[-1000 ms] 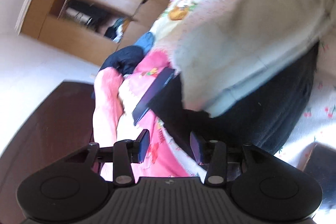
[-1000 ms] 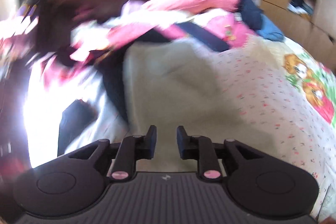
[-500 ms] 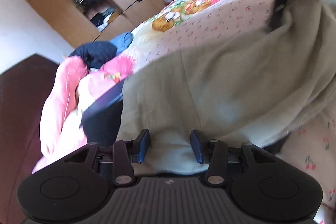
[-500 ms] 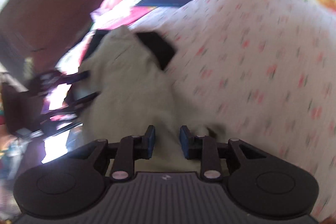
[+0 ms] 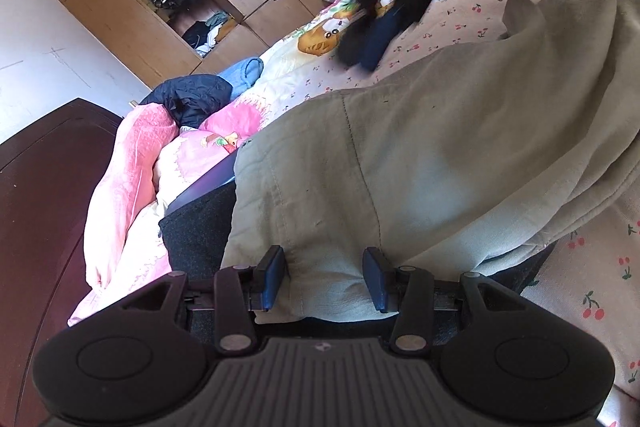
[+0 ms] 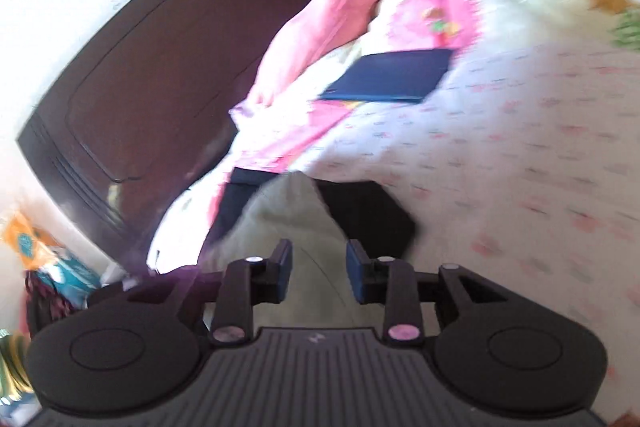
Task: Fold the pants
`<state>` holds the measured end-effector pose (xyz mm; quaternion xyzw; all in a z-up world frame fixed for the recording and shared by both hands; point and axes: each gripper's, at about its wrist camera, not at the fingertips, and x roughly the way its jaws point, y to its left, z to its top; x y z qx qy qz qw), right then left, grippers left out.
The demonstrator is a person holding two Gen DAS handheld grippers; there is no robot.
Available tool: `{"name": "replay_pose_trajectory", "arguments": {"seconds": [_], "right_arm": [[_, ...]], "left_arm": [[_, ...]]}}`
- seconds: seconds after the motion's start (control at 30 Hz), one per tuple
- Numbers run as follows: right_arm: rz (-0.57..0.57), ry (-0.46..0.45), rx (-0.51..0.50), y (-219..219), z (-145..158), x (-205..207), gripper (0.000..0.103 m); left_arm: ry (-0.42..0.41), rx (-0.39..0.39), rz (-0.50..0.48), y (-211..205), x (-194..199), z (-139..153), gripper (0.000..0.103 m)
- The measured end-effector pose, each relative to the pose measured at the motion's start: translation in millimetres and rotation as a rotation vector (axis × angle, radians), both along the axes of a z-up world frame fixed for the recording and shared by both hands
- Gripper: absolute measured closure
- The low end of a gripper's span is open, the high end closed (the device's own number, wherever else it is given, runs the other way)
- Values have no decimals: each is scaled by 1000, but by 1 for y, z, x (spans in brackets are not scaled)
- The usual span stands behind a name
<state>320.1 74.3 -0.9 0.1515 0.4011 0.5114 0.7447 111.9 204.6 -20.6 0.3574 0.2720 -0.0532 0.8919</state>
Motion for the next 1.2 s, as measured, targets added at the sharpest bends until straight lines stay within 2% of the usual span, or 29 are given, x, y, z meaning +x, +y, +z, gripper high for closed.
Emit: {"name": "replay_pose_trajectory", "arguments": {"seconds": [0.03,0.13,0.2,0.23,0.27,0.33,0.37,0.47,0.5,0.53,0.6,0.67,0.77,0.83,0.9,1.03,1.1,1.2], "right_arm": [[21,15,-1,11,-4,7,56],[72,47,-37,41,-17,16,56],[46,46,-89,48,-17,11,79],[30,38,-106,47,-13,6,97],[4,45,-96,42,-7,2,96],[-38,46,0,27,12,-4,98],[-55,15,39,22,24,-7,102],[-128,-120,154,21,57,-9,101],[-181,-184,112,27,61,-7,99],[-206,-211,25,35,61,-2,95],[-236,-185,-102,30,53,5,95],[-254,-146,-161,0,49,-3,95],[-354,-123,-266,-74,43,-37,95],[-469,-89,-375,-125,37,-64,95],[-577,-42,-443,-176,32,-97,95],[-817,32,-466,-261,39,-167,95],[-920,52,-477,-292,39,-195,95],[-1018,89,-484,-326,30,-225,95]], "left_arm": [[-3,-6,0,1,0,0,46],[-8,-25,-3,4,-1,-1,46],[-15,-32,-12,7,-2,-1,46],[-19,-38,-16,8,-3,-1,46],[-25,-45,-20,10,-4,-1,46],[-36,-57,-22,12,-5,-1,46],[-44,-65,-23,12,-5,-2,46],[-48,-69,-17,13,-5,-4,46],[-49,-61,-17,12,-5,-5,46],[-46,-49,-18,11,-5,-5,46],[-34,-37,-17,9,-3,-2,46],[-31,-42,-16,9,-4,0,46],[-34,-69,-4,11,-6,7,46],[-47,-71,6,9,-7,15,46],[-76,-61,24,4,-10,25,46],[-116,-24,29,-14,-14,39,45],[-122,5,3,-31,-16,43,45],[-130,10,-66,-62,-19,50,45]]}}
